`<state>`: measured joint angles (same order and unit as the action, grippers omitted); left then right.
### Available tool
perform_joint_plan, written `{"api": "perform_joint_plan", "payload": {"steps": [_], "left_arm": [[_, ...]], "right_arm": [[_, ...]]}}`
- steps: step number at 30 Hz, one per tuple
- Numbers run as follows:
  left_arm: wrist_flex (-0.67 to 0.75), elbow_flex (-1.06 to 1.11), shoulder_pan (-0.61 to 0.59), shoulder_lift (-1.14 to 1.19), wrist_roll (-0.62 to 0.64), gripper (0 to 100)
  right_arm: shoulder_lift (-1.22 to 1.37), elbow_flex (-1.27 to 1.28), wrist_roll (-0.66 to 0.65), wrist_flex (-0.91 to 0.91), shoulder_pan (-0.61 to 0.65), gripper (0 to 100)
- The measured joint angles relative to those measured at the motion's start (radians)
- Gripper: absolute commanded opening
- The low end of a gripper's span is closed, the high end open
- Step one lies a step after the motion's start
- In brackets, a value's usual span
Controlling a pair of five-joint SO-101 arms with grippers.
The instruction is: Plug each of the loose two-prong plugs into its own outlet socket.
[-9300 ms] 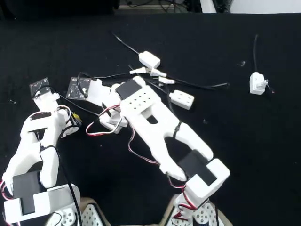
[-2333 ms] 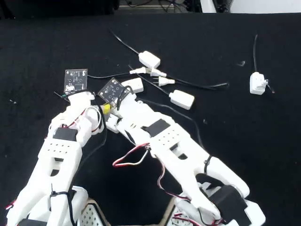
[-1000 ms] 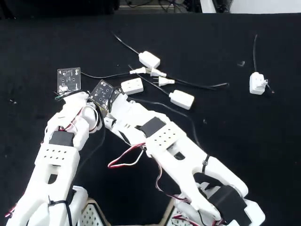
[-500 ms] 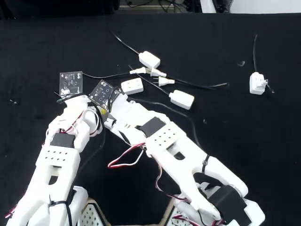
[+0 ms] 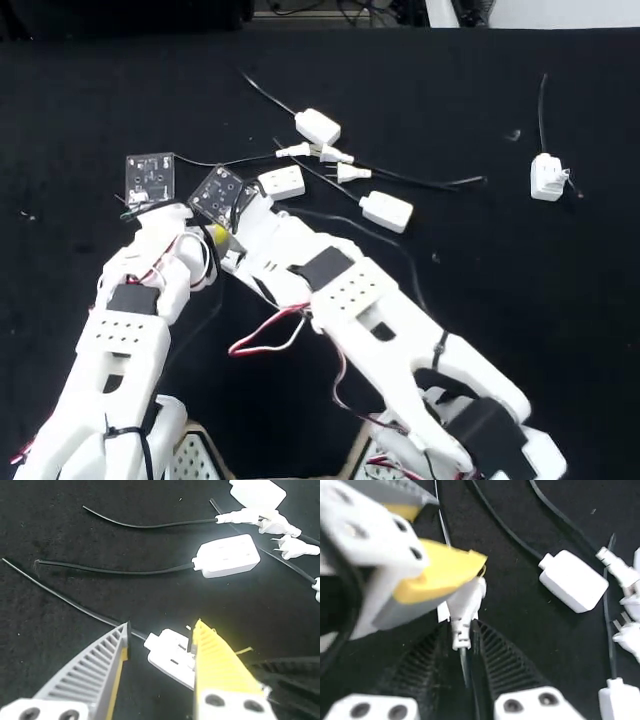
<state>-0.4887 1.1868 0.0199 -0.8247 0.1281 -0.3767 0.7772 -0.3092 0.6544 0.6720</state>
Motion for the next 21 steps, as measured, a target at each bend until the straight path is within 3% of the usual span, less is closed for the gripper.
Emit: {"api": "perform_joint_plan", "payload": {"steps": [15,21], "left_arm": [[0.055,0.035,-0.005,-0.011,0.000,21],[0.049,0.061,-0.137,-0.011,-0.009,21]], "right_arm": [[-0.094,0.000,0.000,0.060,-0.002,1.1],[-0.089,-0.103,-0.009,0.238,-0.002,1.1]]}}
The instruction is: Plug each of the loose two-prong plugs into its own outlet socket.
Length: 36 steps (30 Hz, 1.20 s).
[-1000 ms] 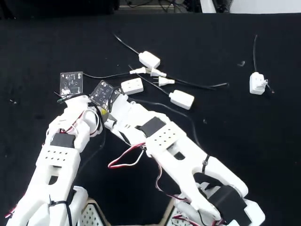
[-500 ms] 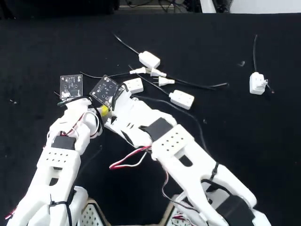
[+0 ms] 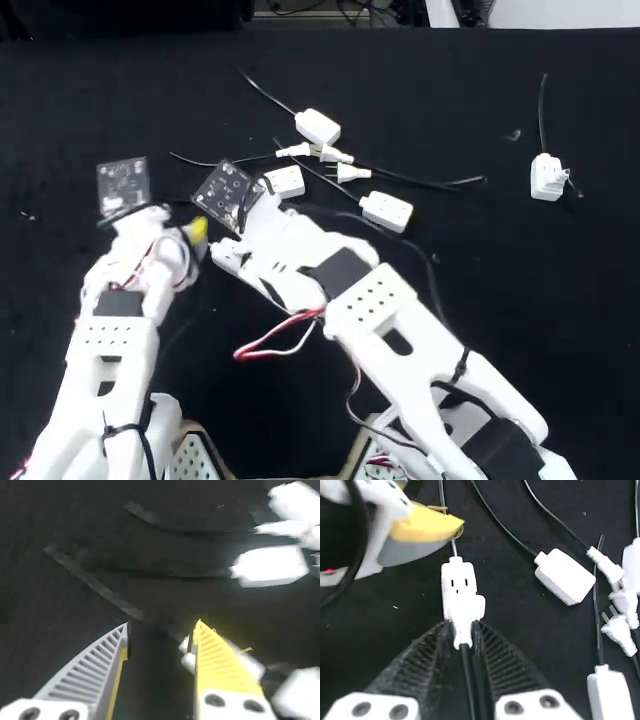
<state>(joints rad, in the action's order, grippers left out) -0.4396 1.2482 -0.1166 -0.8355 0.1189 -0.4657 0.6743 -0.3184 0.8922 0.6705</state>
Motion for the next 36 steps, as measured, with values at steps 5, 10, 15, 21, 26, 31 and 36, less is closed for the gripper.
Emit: {"api": "perform_joint_plan", "payload": {"steps": [5,10,15,21,26,31,36], "left_arm": [[-0.077,0.049,-0.095,0.000,-0.043,21],[-0.101,0.081,-0.164,0.000,-0.044,21],[-0.101,0.086,-0.187,0.000,-0.025,21],[-0.101,0.086,-0.190,0.000,-0.023,21],[-0.101,0.086,-0.189,0.000,-0.023,21],[-0.101,0.086,-0.189,0.000,-0.023,21],[-0.101,0.086,-0.189,0.000,-0.023,21]], "right_arm": [[0.138,-0.249,-0.054,0.236,0.000,1.1],[0.345,-0.473,-0.110,0.371,0.000,1.1],[0.548,-0.606,-0.198,0.411,0.000,1.1],[0.635,-0.651,-0.292,0.417,0.000,1.1],[0.641,-0.652,-0.304,0.430,0.000,1.1],[0.641,-0.652,-0.304,0.434,0.000,1.1],[0.671,-0.680,-0.296,0.434,0.000,1.1]]}}
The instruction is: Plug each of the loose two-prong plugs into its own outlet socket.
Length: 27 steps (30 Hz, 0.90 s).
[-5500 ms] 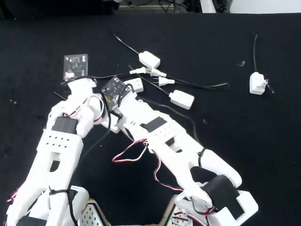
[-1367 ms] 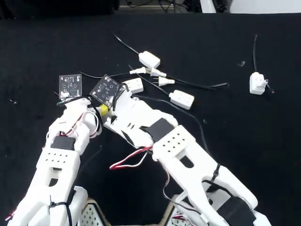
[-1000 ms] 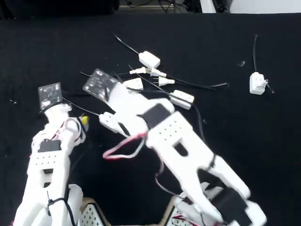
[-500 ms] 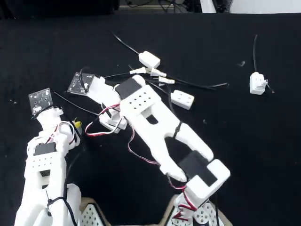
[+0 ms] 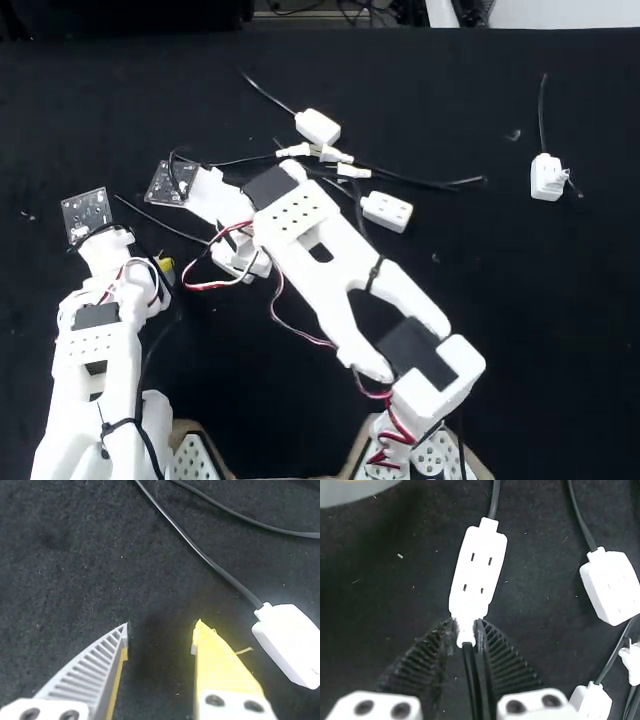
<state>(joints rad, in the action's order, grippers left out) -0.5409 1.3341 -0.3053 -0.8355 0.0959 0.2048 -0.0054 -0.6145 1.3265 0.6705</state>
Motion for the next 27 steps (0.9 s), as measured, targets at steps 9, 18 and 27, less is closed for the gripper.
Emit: {"api": "perform_joint_plan", "payload": {"steps": [9,18,27], "left_arm": [[0.000,0.000,0.000,0.000,0.000,21],[0.000,0.000,0.000,0.000,0.000,21],[0.000,0.000,0.000,0.000,0.000,21]], "right_arm": [[0.138,-0.175,0.008,0.071,0.000,1.1],[0.144,-0.207,0.008,0.147,0.000,1.1],[0.144,-0.207,0.052,0.155,-0.008,1.1]]}}
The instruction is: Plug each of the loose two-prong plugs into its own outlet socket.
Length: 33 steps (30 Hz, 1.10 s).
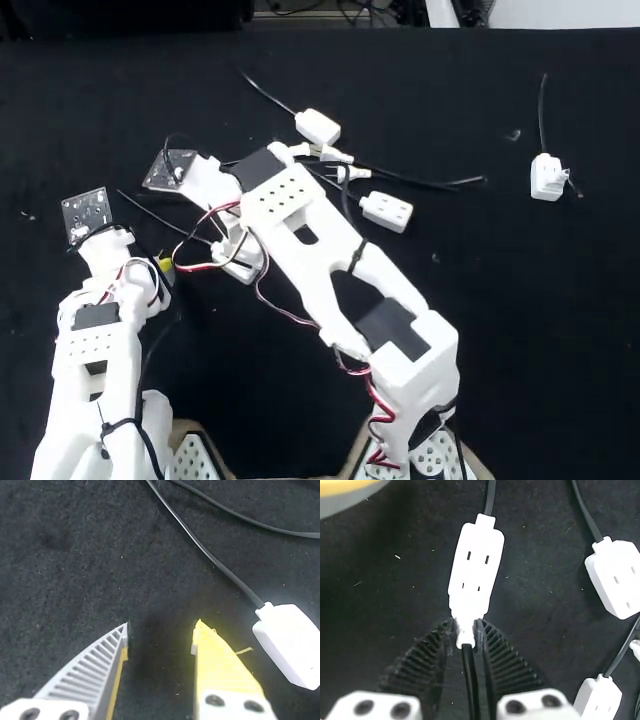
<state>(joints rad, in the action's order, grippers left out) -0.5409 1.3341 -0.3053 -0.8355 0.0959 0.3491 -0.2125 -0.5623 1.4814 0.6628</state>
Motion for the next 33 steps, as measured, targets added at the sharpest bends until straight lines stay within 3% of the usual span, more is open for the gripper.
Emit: {"api": "perform_joint_plan", "payload": {"steps": [8,22,33], "left_arm": [[0.000,0.000,0.000,0.000,0.000,21],[0.000,0.000,0.000,0.000,0.000,21],[0.000,0.000,0.000,0.000,0.000,21]], "right_arm": [[0.011,0.000,0.009,-0.037,0.000,1.1],[0.017,-0.002,0.215,-0.040,0.002,1.1],[0.020,-0.002,0.232,-0.035,-0.003,1.1]]}}
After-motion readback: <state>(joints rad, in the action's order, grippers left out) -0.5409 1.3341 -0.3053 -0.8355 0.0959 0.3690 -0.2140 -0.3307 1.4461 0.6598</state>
